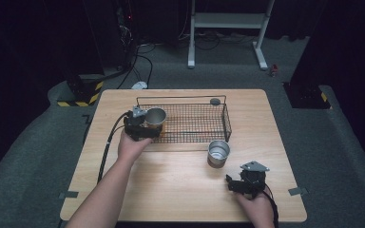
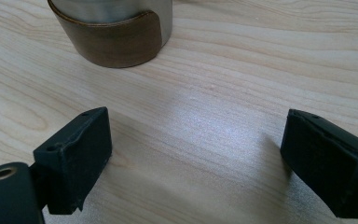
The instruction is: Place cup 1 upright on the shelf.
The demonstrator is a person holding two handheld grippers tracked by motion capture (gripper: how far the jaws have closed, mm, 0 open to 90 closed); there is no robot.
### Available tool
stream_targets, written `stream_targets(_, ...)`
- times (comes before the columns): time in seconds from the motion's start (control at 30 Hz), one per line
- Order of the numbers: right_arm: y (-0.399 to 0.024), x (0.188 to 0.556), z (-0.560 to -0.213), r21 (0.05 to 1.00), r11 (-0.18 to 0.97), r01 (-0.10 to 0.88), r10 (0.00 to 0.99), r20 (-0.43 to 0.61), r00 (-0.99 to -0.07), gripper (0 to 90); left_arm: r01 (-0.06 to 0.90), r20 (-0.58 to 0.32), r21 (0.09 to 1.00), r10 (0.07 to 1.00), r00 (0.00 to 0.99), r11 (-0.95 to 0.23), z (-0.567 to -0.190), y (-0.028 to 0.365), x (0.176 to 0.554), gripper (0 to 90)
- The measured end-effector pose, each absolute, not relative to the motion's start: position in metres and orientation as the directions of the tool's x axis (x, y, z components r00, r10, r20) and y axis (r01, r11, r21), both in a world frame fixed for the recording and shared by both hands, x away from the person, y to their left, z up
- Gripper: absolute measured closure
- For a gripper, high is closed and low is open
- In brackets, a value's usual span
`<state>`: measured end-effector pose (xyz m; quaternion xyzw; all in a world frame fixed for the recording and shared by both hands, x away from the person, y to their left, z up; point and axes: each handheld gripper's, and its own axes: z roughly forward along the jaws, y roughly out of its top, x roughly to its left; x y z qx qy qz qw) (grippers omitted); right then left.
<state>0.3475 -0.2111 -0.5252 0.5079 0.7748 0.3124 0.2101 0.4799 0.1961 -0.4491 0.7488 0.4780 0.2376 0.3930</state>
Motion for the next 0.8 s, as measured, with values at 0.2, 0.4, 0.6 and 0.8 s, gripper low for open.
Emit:
stream_targets(0.2,-0.211,0.348,-0.525,0.698,0.29,0.655,0.918,-0.009,-0.397,8.7,0.529,-0.025,0.817,0.903,0.428,-0.228,-0.448,0.199,0.475,0.3)
stream_targets(0.4,-0.211,0.347,-0.525,0.697,0.289,0.656,0.918,-0.008,-0.396,8.7,0.534,-0.031,0.816,0.905,0.423,-0.221,-0.45,0.203,0.469,0.3)
stream_targets(0.6,-0.211,0.347,-0.525,0.697,0.289,0.656,0.918,-0.008,-0.396,8.7,0.536,-0.033,0.816,0.909,0.416,-0.216,-0.448,0.207,0.46,0.6)
stream_targets(0.8,-0.211,0.348,-0.525,0.698,0.29,0.655,0.918,-0.009,-0.397,8.7,0.538,-0.038,0.815,0.906,0.422,-0.216,-0.451,0.209,0.454,0.6)
